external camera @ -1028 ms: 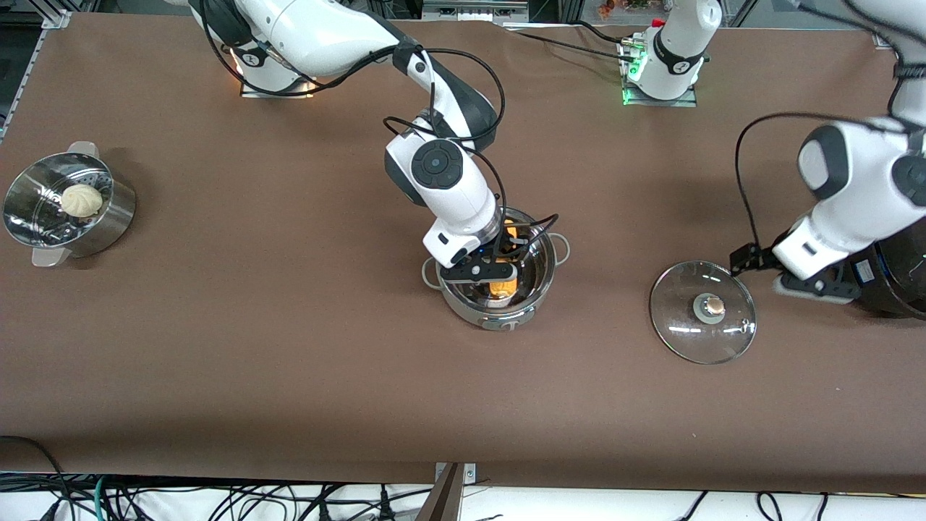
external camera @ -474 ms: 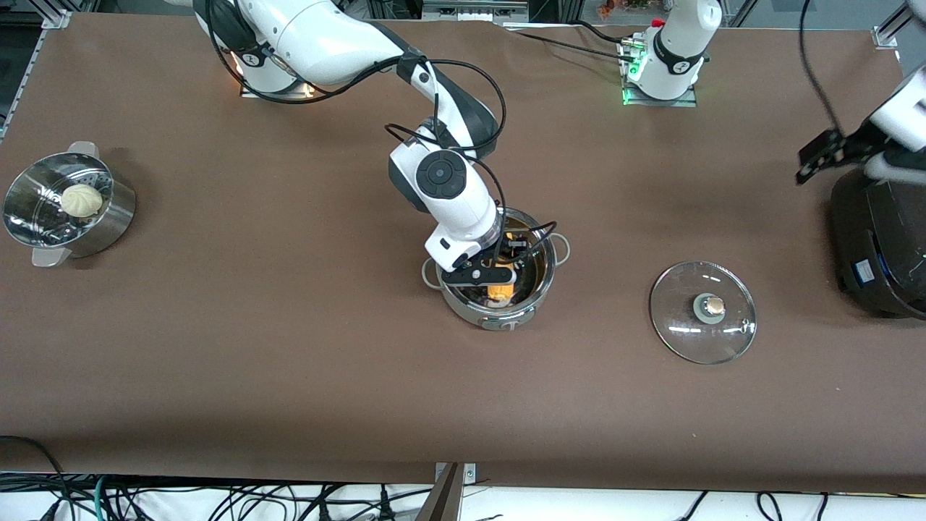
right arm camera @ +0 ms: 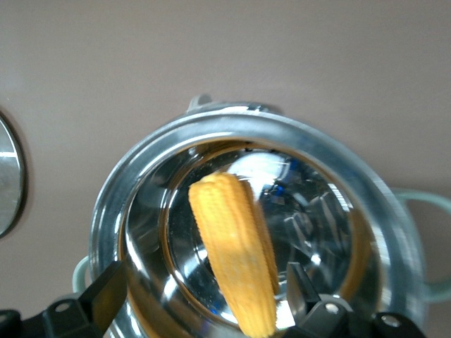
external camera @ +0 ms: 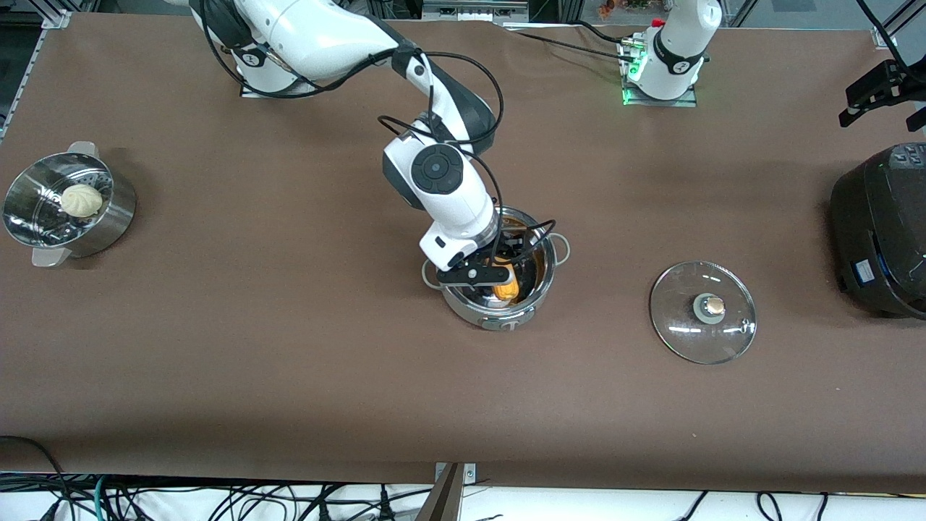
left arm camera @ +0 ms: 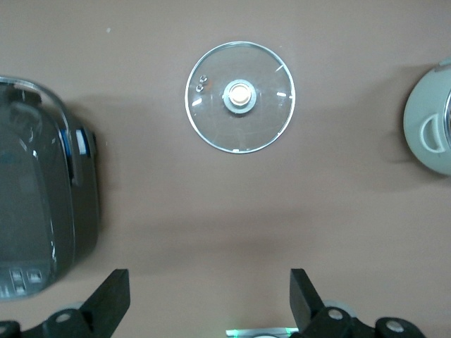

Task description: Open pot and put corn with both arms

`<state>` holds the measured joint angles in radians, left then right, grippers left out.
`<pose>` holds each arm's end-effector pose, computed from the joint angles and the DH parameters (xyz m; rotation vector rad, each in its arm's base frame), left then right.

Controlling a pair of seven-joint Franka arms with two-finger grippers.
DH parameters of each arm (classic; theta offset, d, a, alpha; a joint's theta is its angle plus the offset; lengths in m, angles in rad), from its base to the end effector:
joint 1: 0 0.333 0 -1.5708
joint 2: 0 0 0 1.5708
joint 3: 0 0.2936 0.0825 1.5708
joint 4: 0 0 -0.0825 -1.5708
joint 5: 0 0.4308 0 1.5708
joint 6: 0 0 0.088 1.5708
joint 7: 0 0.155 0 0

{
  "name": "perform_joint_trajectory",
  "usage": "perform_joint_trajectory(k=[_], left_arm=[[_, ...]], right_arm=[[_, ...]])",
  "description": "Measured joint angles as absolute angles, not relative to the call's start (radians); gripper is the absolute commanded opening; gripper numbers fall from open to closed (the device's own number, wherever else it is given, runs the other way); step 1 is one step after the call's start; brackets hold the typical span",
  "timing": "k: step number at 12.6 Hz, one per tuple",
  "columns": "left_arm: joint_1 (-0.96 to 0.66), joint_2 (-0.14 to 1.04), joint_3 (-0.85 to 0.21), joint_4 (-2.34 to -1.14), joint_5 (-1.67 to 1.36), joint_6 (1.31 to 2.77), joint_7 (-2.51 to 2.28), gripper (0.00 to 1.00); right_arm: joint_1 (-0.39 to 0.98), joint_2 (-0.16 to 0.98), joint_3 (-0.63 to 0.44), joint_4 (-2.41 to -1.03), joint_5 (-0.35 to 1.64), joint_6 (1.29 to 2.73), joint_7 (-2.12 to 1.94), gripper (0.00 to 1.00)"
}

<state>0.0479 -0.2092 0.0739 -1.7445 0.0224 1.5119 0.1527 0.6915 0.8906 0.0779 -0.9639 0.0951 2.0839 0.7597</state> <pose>0.5271 0.0711 0.5777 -3.1372 0.0496 0.0387 0.6106 0.5740 0.2835 -2.8737 0.0910 -0.0969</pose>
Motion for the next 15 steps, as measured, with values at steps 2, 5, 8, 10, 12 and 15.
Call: perform_joint_trajectory(k=[2,5,8,10,12,15], left_arm=[[0.044,-0.178,0.066,-1.715,0.022,1.506,0.128,1.00],[0.038,-0.154,0.034,-1.697,0.022,1.504,0.112,1.00],[0.037,-0.153,0.025,-1.694,0.022,1.500,0.096,1.00],[0.037,-0.152,0.027,-1.694,0.022,1.498,0.095,1.00],[0.039,-0.152,0.029,-1.694,0.022,1.497,0.094,1.00],[0.039,-0.149,0.029,-1.694,0.022,1.496,0.093,1.00]], right_arm=[[0.682,0.827,0.048,-0.954,0.073,1.994,0.743,1.00],[0.641,0.724,-0.012,-0.952,0.063,1.759,0.528,1.00],[0.545,0.631,-0.091,-0.952,0.063,1.532,0.279,1.00],[0.456,0.592,-0.115,-0.953,0.063,1.442,0.119,1.00],[0.365,0.575,-0.121,-0.953,0.063,1.378,-0.003,1.00],[0.271,0.574,-0.122,-0.956,0.063,1.326,-0.059,1.00]])
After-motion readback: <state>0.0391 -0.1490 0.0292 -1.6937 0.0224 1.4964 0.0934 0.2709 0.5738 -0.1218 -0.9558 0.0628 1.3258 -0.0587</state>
